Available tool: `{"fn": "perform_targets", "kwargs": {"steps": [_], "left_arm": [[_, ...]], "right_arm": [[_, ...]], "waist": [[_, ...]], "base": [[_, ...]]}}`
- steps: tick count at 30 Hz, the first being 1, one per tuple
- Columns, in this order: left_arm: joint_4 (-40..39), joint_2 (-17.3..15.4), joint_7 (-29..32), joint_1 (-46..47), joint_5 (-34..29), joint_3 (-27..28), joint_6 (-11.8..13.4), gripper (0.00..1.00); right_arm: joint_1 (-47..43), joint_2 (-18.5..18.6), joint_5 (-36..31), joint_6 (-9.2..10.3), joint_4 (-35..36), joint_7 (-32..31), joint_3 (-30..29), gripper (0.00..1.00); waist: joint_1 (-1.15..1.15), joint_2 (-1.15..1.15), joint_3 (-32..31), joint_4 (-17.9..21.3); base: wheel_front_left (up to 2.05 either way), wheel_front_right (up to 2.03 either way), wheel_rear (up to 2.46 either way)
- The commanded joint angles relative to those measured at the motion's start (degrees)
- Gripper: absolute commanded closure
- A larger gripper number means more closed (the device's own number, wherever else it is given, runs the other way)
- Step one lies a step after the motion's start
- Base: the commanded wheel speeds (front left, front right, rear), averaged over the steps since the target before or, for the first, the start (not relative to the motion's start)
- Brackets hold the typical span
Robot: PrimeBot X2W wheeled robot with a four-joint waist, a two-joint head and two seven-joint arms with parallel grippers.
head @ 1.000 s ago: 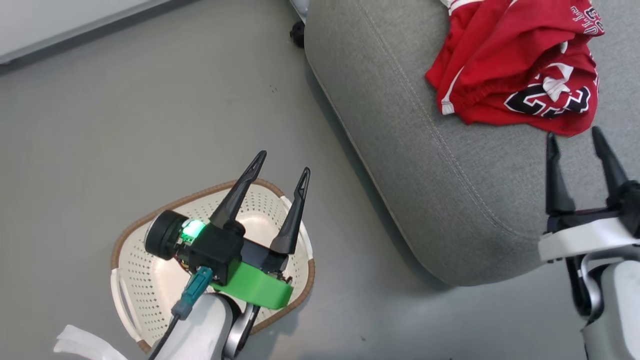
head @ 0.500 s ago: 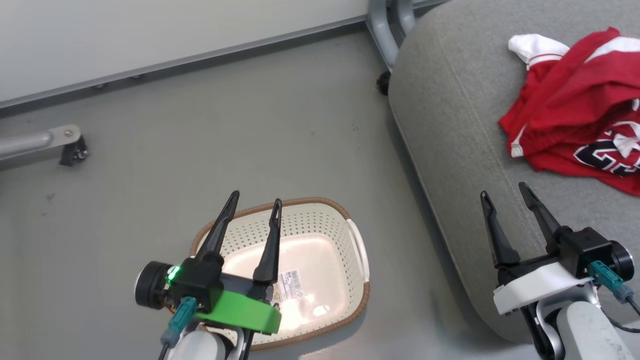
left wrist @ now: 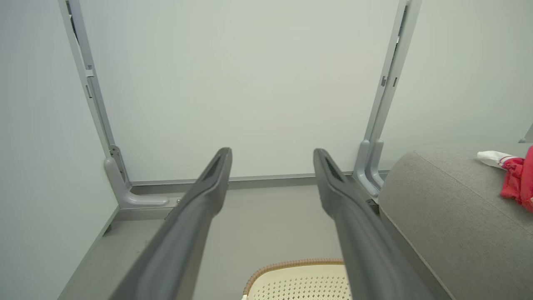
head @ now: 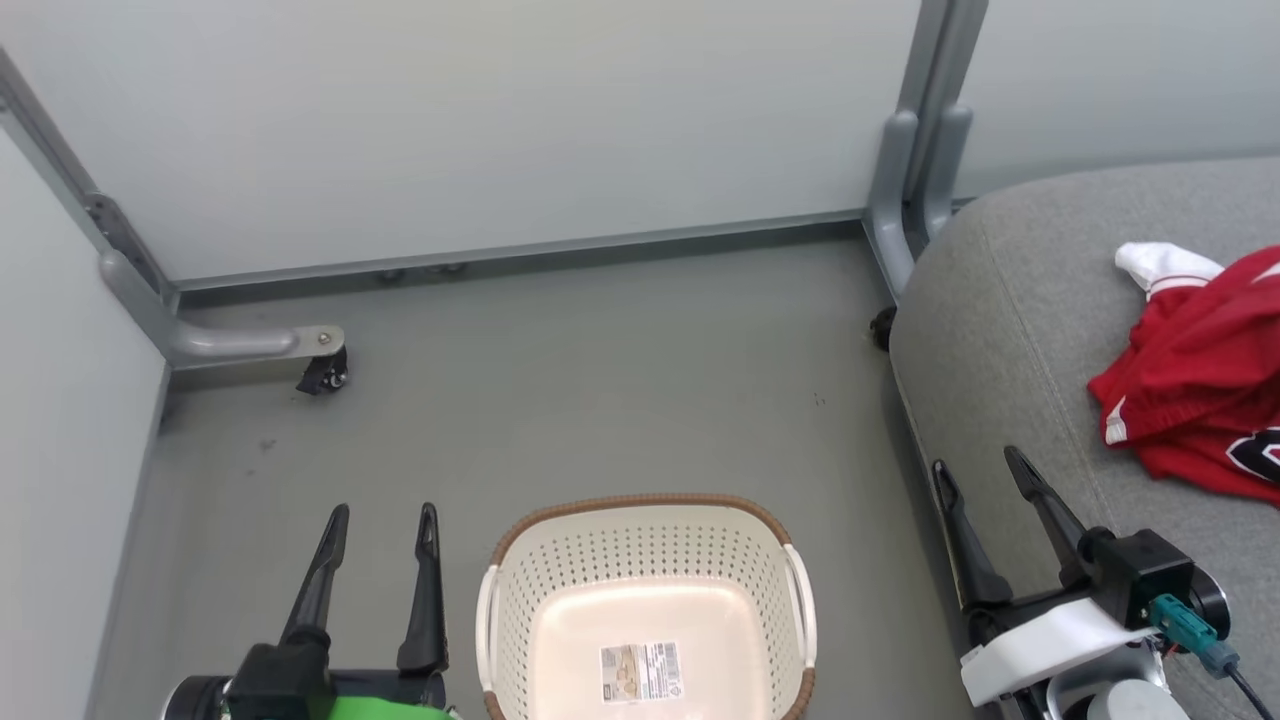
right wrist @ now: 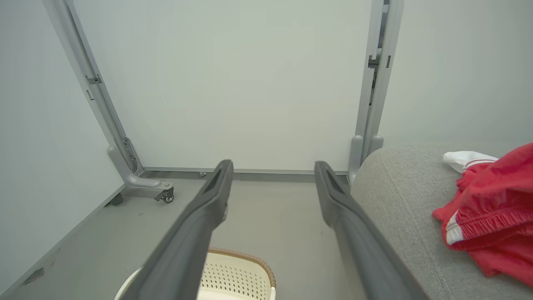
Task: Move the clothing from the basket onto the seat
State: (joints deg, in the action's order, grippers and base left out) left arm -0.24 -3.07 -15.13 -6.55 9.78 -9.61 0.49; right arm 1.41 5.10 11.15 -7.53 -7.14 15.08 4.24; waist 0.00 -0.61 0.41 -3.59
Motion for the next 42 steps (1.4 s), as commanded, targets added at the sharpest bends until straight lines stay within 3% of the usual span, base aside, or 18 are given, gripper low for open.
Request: {"fn": "perform_targets", "kwargs": {"steps": [1, 10, 15, 42], "left_arm": [[-0.7, 0.0, 0.0, -1.6, -0.8, 1.2, -0.2, 0.0], [-4.4, 0.1, 0.0, -8.0, -2.8, 5.0, -1.7, 0.0], [-4.2, 0.2, 0.0, -11.0, -3.4, 4.7, -1.2, 0.0], [-0.9, 0.2, 0.0, -11.7, -5.2, 4.0, -3.6, 0.0]], "right_arm": [[-1.6, -0.1, 0.0, 0.08, 0.4, 0.1, -0.5, 0.0], [-7.5, -1.1, 0.0, 0.08, 1.6, 0.1, -0.8, 0.0], [-10.1, -1.4, 0.3, 0.08, 1.5, 0.1, -1.0, 0.0], [-11.9, -1.7, -1.5, 0.08, 0.8, 0.1, 0.2, 0.0]], "waist": [[0.0, 0.61, -4.5, -3.6], [0.0, 0.61, -7.2, -1.6], [0.0, 0.61, -8.2, -0.5], [0.0, 0.61, -9.3, 0.3]], "base": [[0.0, 0.0, 0.0], [0.0, 0.0, 0.0], [0.0, 0.0, 0.0], [0.0, 0.0, 0.0]]}}
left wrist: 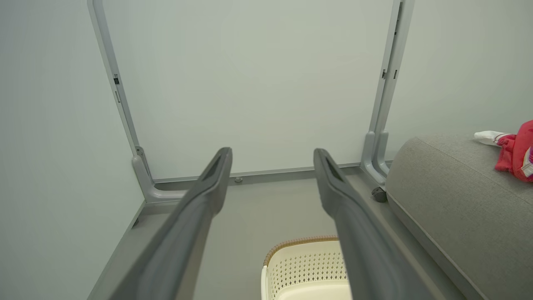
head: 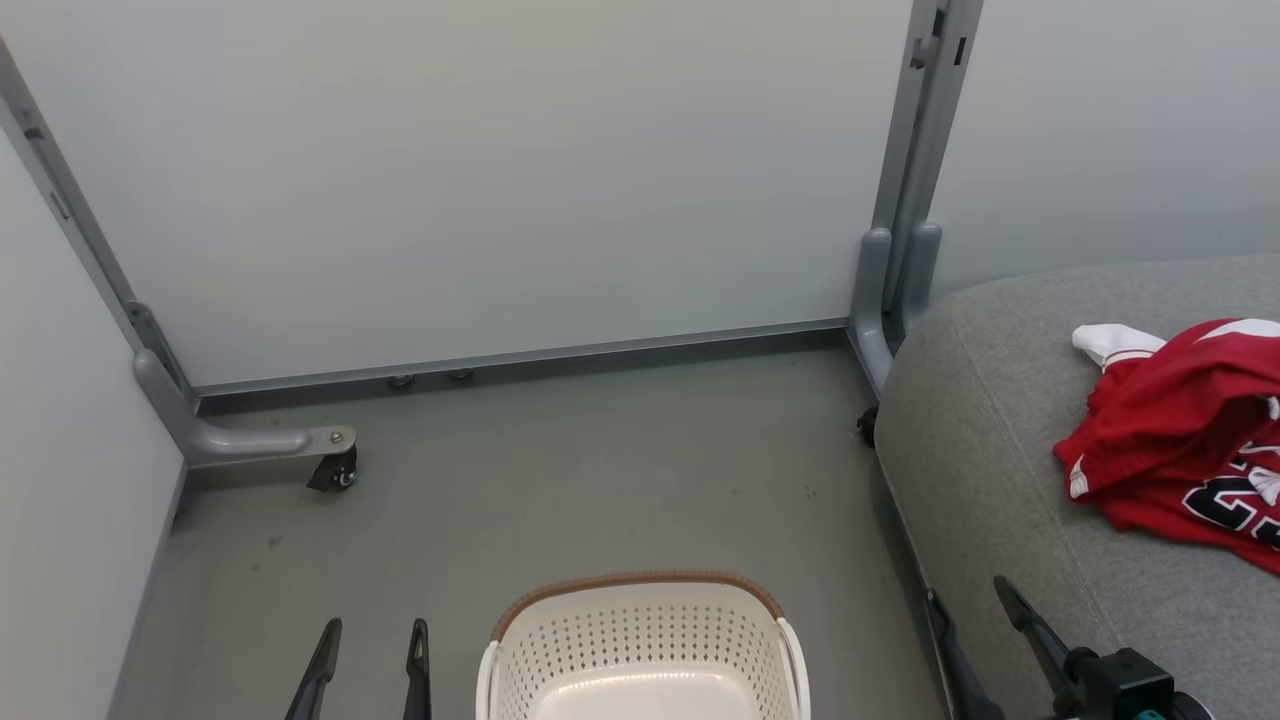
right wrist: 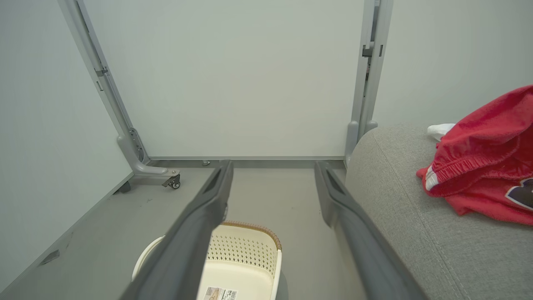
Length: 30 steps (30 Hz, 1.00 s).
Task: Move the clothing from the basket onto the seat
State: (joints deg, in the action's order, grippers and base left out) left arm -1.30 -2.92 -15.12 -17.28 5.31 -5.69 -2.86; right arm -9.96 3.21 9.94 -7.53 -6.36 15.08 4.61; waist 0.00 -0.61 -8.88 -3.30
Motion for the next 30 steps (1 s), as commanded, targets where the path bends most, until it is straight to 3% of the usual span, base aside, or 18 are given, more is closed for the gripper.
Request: {"fn": "perform_targets", "kwargs": {"steps": [1, 9, 10, 17, 30], "left_arm": [[0.2, 0.0, 0.0, -0.9, -0.7, 0.1, -0.3, 0.0], [0.8, 0.0, 0.0, -1.1, -0.8, 0.0, -0.7, 0.0], [1.0, 0.0, 0.0, -0.1, -0.1, 0.0, -0.4, 1.0], [4.7, 0.0, 0.0, 0.0, 0.6, -0.2, -0.3, 1.0], [6.9, -0.8, 3.0, 4.2, 17.1, 0.9, -1.1, 1.0]], "right_arm": [[-0.6, 0.2, -0.3, 0.08, 0.0, 0.1, -0.2, 0.0], [-0.8, 0.1, -0.2, 0.08, -0.1, 0.1, -0.7, 0.0], [-0.1, 0.0, 0.1, 0.0, -0.2, 0.0, -0.5, 1.0], [-0.9, -0.7, 0.3, 0.0, -3.9, -0.2, -0.1, 1.0], [2.1, -0.5, 15.1, 0.01, -4.8, -3.9, -1.9, 1.0]], "waist": [[0.0, 0.61, 0.0, 0.0], [0.0, 0.61, -0.4, 0.0], [0.0, 0.0, -0.3, 0.0], [0.0, 0.0, -0.3, 0.0], [0.0, 0.07, 0.7, 0.4]], "base": [[0.0, 0.0, 0.0], [0.0, 0.0, 0.0], [0.0, 0.0, 0.0], [0.0, 0.0, 0.0], [0.0, 0.0, 0.0]]}}
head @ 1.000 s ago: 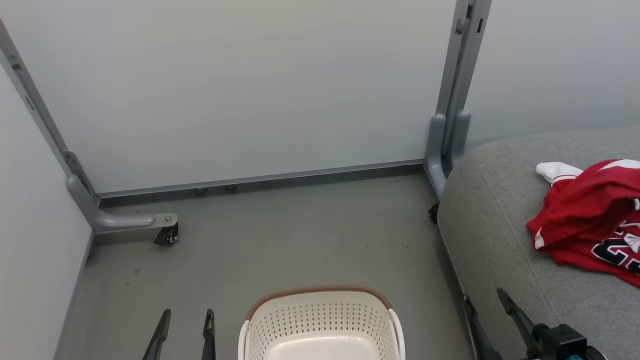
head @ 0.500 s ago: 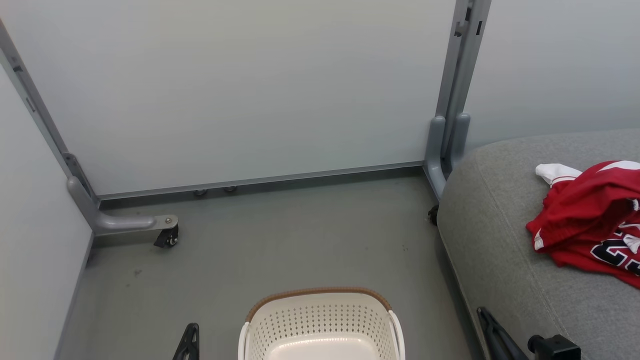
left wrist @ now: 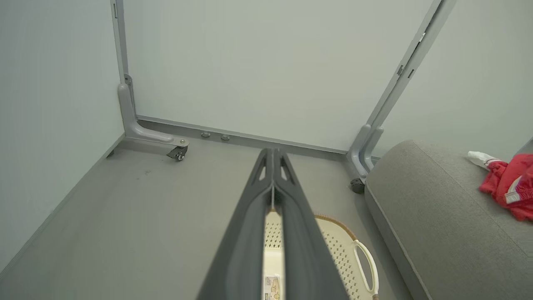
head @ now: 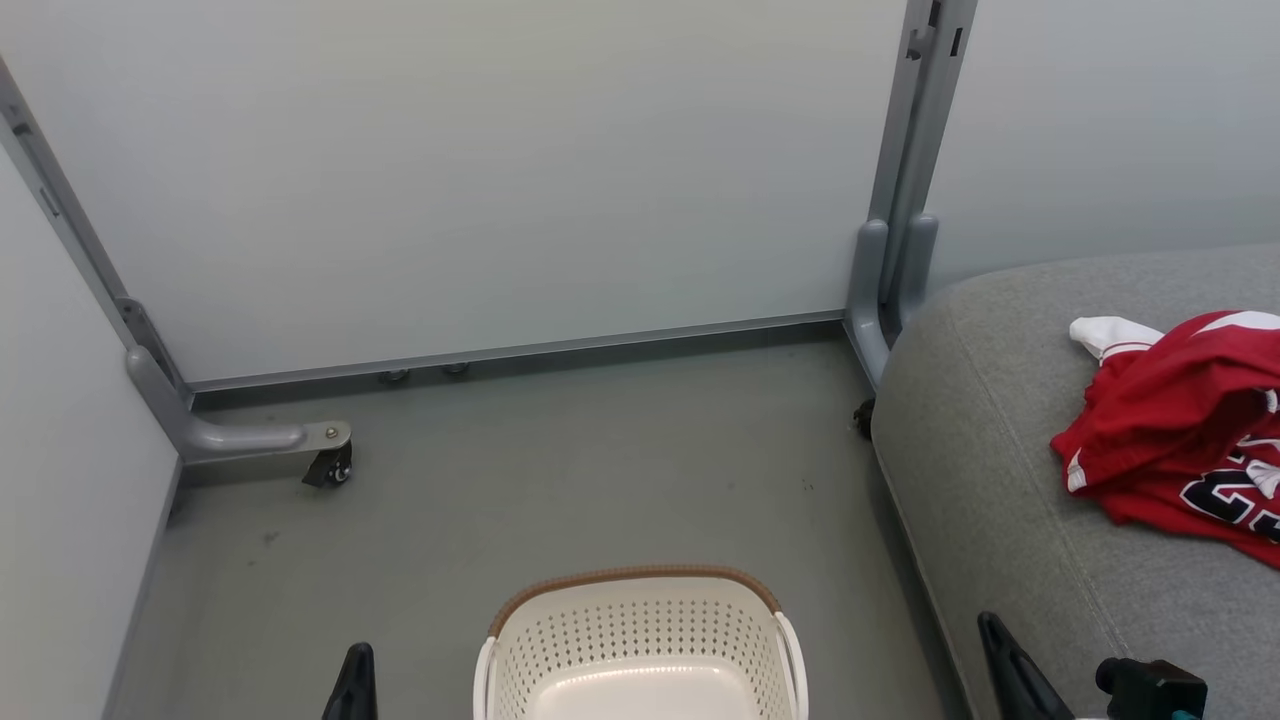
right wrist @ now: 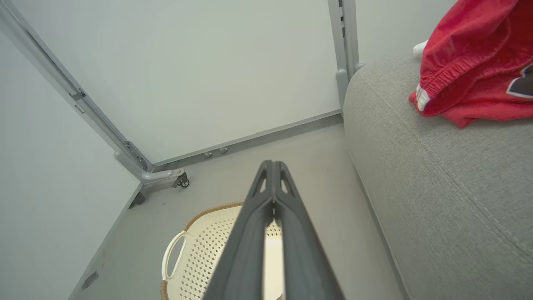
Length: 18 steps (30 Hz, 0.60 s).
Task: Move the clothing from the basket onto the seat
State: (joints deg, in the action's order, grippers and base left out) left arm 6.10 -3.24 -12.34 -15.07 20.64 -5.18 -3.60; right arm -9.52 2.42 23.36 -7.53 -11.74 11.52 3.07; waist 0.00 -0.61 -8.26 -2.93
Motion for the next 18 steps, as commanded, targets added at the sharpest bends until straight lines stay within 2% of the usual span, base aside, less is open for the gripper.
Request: {"fn": "perform_targets", "kwargs": {"steps": [1, 18], "left_arm": [[-0.4, -0.6, 0.4, 2.2, 2.7, 0.4, -0.4, 1.0], [1.6, -1.2, 3.7, 6.8, 19.5, 1.9, -1.3, 1.0]], "right_arm": [[1.9, 0.3, 2.5, 0.01, 0.6, -0.6, -0.5, 1.0], [5.2, 0.5, 17.9, 0.02, 0.0, -4.5, -2.5, 1.0]], "waist": [[0.0, 0.07, 0.1, 0.0], [0.0, 0.15, 1.4, 0.5]], "base": [[0.0, 0.0, 0.0], [0.0, 0.0, 0.0]]}}
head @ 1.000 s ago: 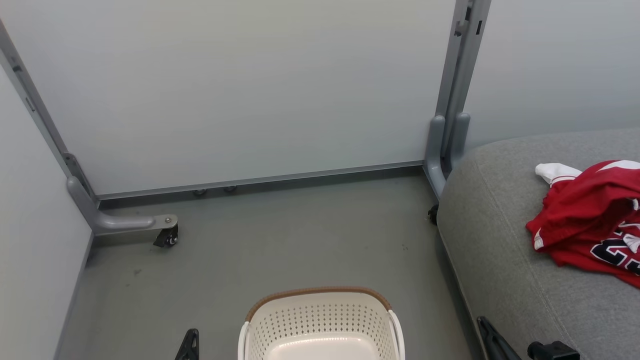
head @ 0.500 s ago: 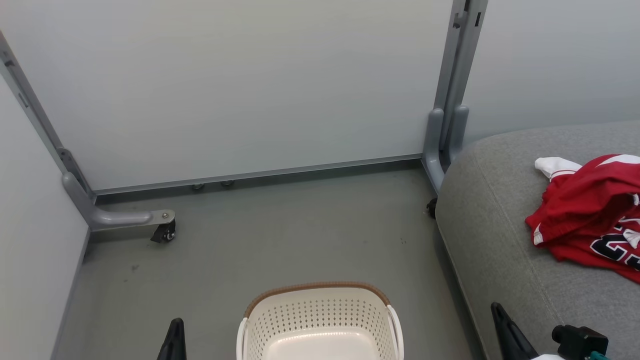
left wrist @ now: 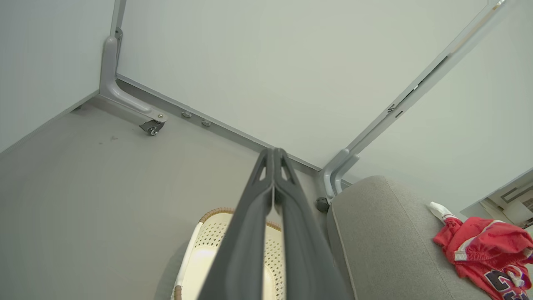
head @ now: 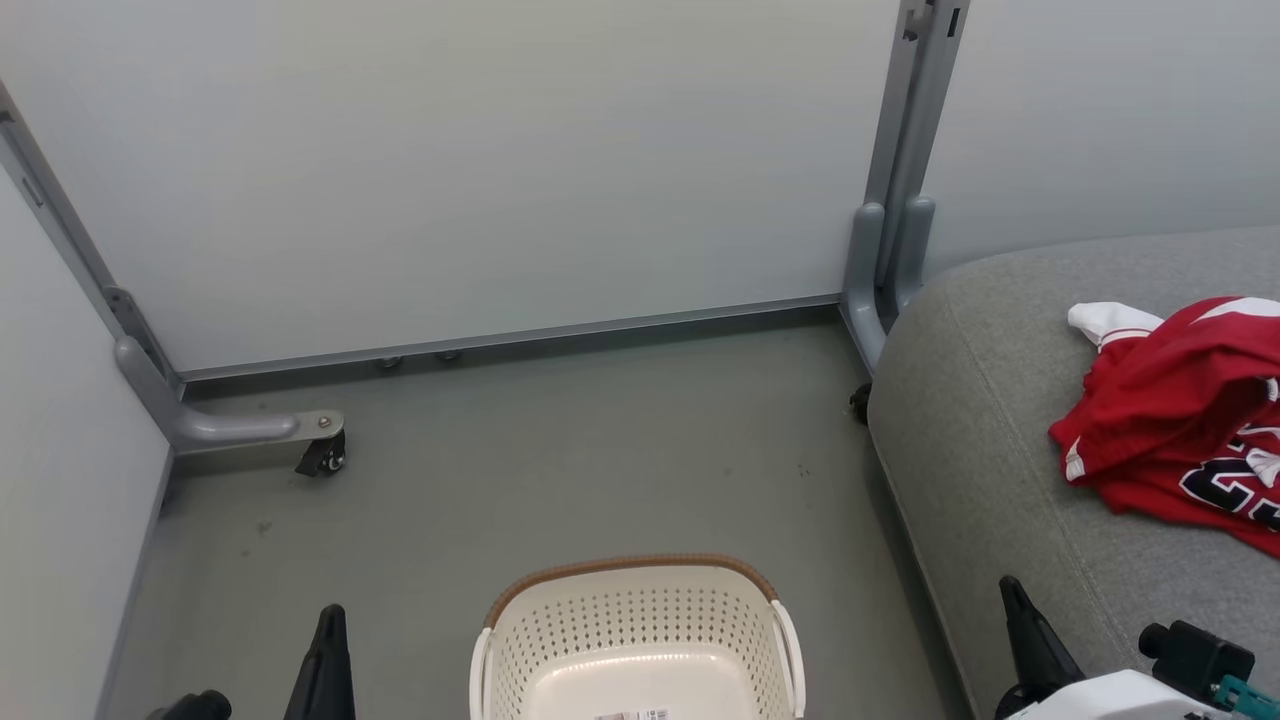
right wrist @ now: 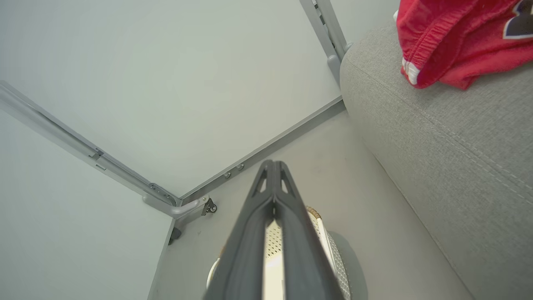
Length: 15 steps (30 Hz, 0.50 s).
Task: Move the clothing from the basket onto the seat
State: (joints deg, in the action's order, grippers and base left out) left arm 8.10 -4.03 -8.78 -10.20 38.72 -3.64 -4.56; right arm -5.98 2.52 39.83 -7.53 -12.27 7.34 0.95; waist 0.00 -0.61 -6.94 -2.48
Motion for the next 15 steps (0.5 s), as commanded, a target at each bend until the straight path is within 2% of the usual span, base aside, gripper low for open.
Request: {"fn": "perform_targets", "kwargs": {"steps": [1, 15], "left_arm": [[-0.4, -0.4, 0.3, 2.2, 2.2, 0.5, -0.3, 1.0], [0.8, -0.7, 2.9, 5.3, 13.8, 1.8, -0.9, 1.0]], "right_arm": [[1.9, 0.4, 2.2, 0.02, 0.5, -0.5, -0.5, 1.0], [4.2, 0.4, 12.9, 0.03, 0.0, -3.3, -1.9, 1.0]], "waist": [[0.0, 0.15, 0.1, 0.1], [0.0, 0.22, 1.2, 0.4]], "base": [[0.0, 0.0, 0.0], [0.0, 0.0, 0.0]]}}
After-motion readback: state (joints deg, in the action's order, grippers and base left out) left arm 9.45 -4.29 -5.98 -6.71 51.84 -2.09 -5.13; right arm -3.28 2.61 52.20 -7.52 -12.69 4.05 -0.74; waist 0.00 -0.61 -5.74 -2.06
